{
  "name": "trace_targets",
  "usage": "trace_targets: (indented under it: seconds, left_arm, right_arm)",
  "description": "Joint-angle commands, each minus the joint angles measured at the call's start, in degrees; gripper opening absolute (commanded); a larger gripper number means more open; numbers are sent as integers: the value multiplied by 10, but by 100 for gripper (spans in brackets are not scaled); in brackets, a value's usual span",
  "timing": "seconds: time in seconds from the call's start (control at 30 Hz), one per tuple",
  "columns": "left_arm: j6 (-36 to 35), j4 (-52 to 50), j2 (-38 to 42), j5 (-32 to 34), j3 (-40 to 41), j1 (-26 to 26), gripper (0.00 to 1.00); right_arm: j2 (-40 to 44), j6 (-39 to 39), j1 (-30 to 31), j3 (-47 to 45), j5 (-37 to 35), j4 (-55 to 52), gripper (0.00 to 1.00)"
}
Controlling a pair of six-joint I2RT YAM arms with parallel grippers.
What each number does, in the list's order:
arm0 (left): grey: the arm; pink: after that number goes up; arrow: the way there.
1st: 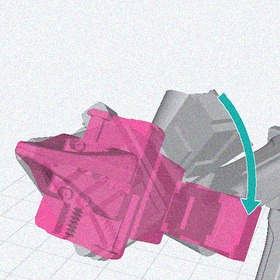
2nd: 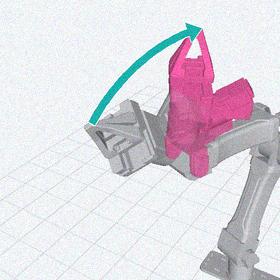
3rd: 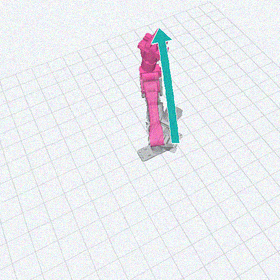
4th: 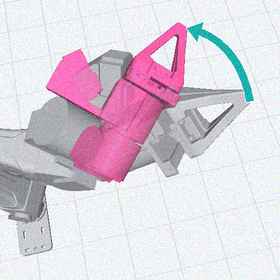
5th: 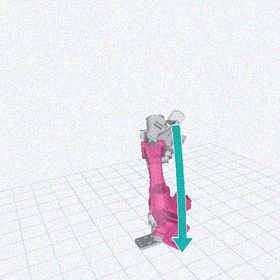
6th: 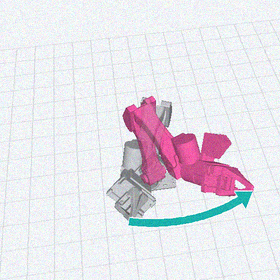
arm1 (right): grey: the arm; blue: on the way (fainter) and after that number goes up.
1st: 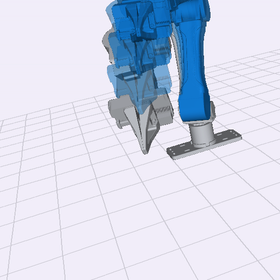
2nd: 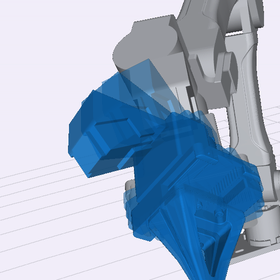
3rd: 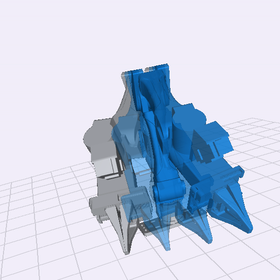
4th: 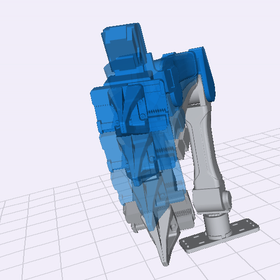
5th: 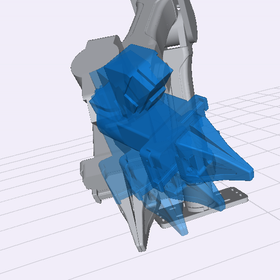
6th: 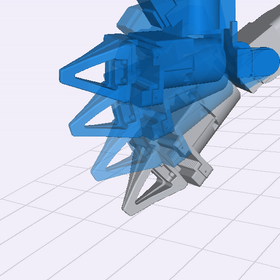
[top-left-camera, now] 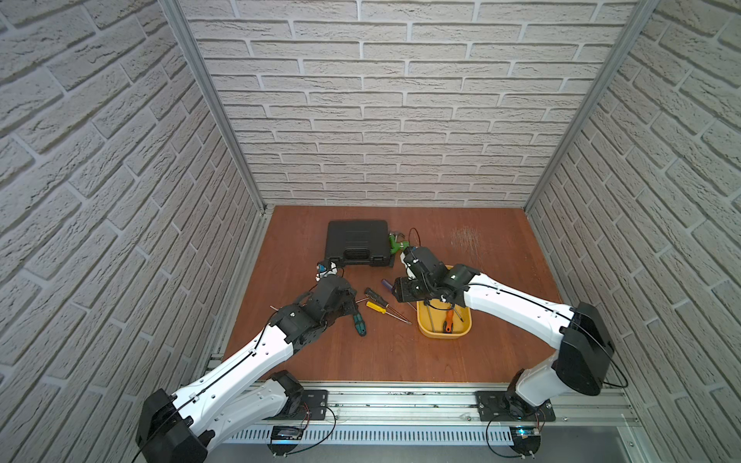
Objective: Put the screwdriver on the desktop into the storage box
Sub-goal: Pick up the screwdriver from the center of the board.
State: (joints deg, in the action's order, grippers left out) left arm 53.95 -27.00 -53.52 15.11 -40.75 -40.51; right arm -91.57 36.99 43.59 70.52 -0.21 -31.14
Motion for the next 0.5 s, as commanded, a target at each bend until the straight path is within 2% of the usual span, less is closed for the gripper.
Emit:
trace_targets:
  seconds: [0.0,0.47]
  left_arm:
    - [20,15,8,-7,20,5,44]
    - [24,33,-13,-23,28,7,43]
  right_arm:
    - [-25,-10,4,36,-2,-13,57]
    - [-190,-51,3,213,-35,-137,49]
